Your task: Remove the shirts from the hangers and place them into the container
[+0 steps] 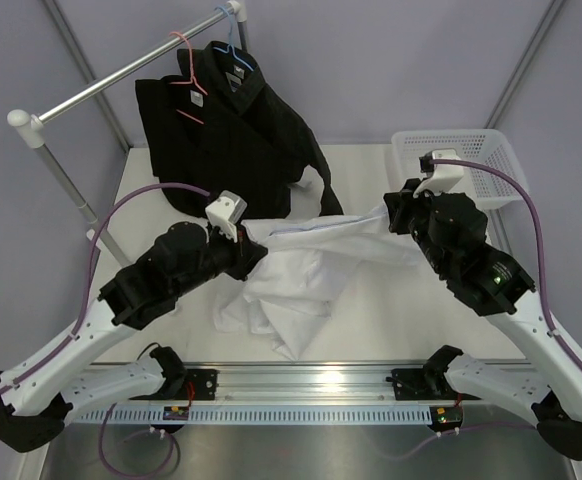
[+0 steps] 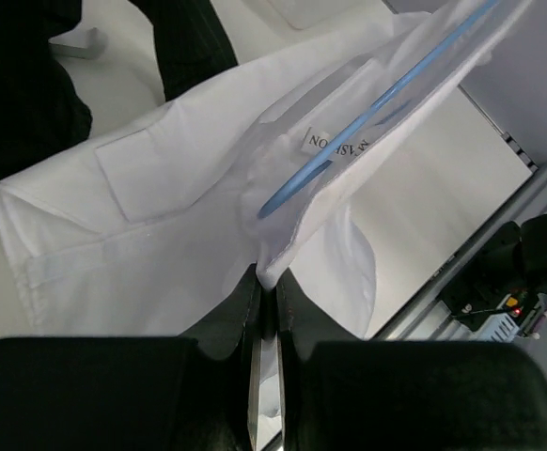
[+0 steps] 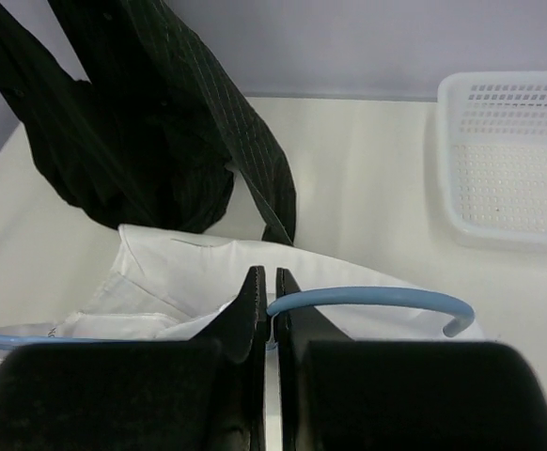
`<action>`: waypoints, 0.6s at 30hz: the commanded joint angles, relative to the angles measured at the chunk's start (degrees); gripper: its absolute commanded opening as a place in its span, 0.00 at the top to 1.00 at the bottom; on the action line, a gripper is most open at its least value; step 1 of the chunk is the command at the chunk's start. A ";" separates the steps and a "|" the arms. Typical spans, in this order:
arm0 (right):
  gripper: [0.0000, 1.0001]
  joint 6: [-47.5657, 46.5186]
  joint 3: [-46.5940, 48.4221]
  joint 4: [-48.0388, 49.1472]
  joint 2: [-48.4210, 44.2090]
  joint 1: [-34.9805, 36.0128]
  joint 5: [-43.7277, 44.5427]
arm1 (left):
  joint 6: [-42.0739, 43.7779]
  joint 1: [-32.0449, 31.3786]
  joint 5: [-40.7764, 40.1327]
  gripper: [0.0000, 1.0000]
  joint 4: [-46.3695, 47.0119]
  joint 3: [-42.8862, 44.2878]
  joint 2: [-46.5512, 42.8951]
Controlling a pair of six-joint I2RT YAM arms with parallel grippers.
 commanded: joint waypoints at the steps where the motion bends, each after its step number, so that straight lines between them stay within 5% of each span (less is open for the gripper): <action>1: 1.00 -1.03 5.86 2.79 -2.55 -1.45 13.59 | 3.42 0.43 -9.82 1.00 -8.26 0.07 -1.51; 4: 1.00 -4.01 7.11 1.20 -0.71 -1.54 18.54 | 2.98 0.43 -6.82 1.00 -8.08 0.94 -2.12; 11: 1.00 -0.24 3.68 6.11 0.44 -1.54 10.30 | 2.99 0.43 -0.50 1.00 -7.91 7.10 1.30; 18: 1.00 1.69 4.73 9.11 -1.05 -1.54 4.91 | -1.50 -1.94 7.16 1.00 -2.46 -1.68 6.31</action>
